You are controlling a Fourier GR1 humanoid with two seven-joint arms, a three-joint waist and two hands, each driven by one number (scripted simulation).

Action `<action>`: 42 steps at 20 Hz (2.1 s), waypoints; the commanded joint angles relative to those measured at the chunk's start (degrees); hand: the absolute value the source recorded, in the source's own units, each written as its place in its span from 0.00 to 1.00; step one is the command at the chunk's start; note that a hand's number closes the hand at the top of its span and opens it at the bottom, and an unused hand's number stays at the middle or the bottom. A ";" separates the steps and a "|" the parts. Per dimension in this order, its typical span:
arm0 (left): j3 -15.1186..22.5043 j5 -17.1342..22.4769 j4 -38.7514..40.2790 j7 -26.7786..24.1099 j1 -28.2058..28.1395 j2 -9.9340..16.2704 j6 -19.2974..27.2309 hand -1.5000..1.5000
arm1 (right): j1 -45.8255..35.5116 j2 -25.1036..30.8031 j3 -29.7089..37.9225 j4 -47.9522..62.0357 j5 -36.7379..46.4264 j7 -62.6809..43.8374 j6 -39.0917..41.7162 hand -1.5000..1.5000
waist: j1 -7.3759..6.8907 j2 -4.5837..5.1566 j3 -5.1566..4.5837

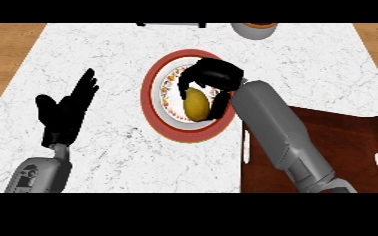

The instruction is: Pick the lemon from the tray and place it in the plate

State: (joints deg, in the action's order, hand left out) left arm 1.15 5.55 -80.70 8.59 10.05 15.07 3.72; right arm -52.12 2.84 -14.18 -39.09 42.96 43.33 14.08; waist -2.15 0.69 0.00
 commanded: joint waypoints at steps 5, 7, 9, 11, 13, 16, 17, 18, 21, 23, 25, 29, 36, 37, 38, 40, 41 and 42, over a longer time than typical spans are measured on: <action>-0.32 -0.83 3.94 -1.37 2.80 -1.35 -0.36 0.50 | -7.31 -0.72 2.97 16.59 0.15 15.25 -2.13 0.00 | 0.01 0.28 0.03; -0.27 -0.57 2.24 -0.37 1.91 -0.75 -0.77 0.50 | -8.37 -1.44 6.19 16.37 -3.38 17.26 -2.01 0.00 | -0.73 0.47 0.06; -0.76 -0.54 1.83 -0.74 1.02 -0.31 -0.73 0.50 | -6.89 -2.00 7.66 13.90 -6.90 21.85 1.18 0.00 | -0.16 0.21 0.08; -1.72 0.31 1.30 0.15 1.06 0.44 -1.09 0.50 | -7.57 -1.75 8.41 12.15 -10.71 23.80 10.29 0.00 | 0.69 -0.28 0.08; -1.54 0.20 -0.37 1.33 -0.84 0.61 -0.75 0.50 | -7.63 -1.55 9.22 11.32 -14.00 22.25 15.70 0.00 | 1.01 -0.75 0.10; -1.57 0.42 -1.04 2.48 0.68 0.43 -0.66 0.50 | -10.00 0.42 11.27 13.11 -18.27 16.65 21.16 0.00 | 0.87 -0.52 0.07; -1.27 -0.41 -0.03 -0.21 -0.81 0.29 -0.80 0.50 | -9.89 0.85 10.93 14.20 -18.92 13.23 23.77 0.00 | 1.18 -0.56 0.00; -1.28 0.12 -0.97 1.83 0.28 0.15 -0.62 0.50 | -11.00 1.47 11.83 15.72 -20.32 11.31 25.36 0.00 | 0.64 -0.35 0.04; -1.23 0.05 -0.69 1.18 0.05 0.08 -0.87 0.50 | -9.88 2.85 9.26 18.23 -20.68 8.61 31.75 0.00 | 0.46 -0.15 0.04; -2.17 0.82 0.25 1.09 0.70 0.56 -1.49 0.50 | -11.64 3.18 9.37 18.63 -22.49 6.19 35.44 0.00 | 0.47 -0.06 0.03; -1.93 0.80 1.44 0.81 1.43 -0.29 -1.36 0.50 | -13.17 2.75 9.97 18.45 -24.46 4.82 36.65 0.00 | 0.49 0.12 0.02; -1.72 -0.06 1.41 0.48 2.02 0.26 -1.46 0.50 | -11.10 5.33 9.02 17.80 -25.74 8.19 36.75 0.00 | -0.26 0.70 0.11; -0.68 -1.39 1.00 0.31 2.24 -0.69 -0.54 0.50 | -13.89 9.33 9.35 17.66 -29.56 5.84 38.74 0.00 | -1.06 0.92 0.13; -1.18 0.10 0.10 1.17 1.95 0.18 -2.26 0.50 | -12.82 7.81 8.83 18.48 -29.18 5.67 35.31 0.00 | -2.33 1.26 0.16; -1.20 -0.37 0.82 1.31 3.69 -0.22 -1.47 0.50 | -12.86 8.82 8.83 18.28 -29.57 6.29 35.59 0.00 | -1.96 1.46 0.17; -0.68 -0.31 -0.51 2.28 3.00 -0.83 -1.13 0.50 | -12.26 10.28 8.22 18.03 -29.77 6.97 35.87 0.00 | -1.96 1.19 0.20; 0.39 -1.02 -1.35 1.45 1.91 -1.68 -0.81 0.50 | -13.36 9.56 8.44 18.66 -30.31 5.40 34.96 0.00 | -2.46 1.13 0.18; -0.75 0.14 -0.39 1.26 2.32 -0.63 -2.17 0.50 | -14.28 11.34 8.56 19.02 -30.64 4.91 35.73 0.00 | -2.83 1.49 0.16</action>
State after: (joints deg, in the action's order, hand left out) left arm 0.37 5.29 -80.76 9.72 12.36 14.50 2.12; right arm -65.56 11.26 -5.84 -22.04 13.23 39.24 37.14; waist -4.21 1.86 0.15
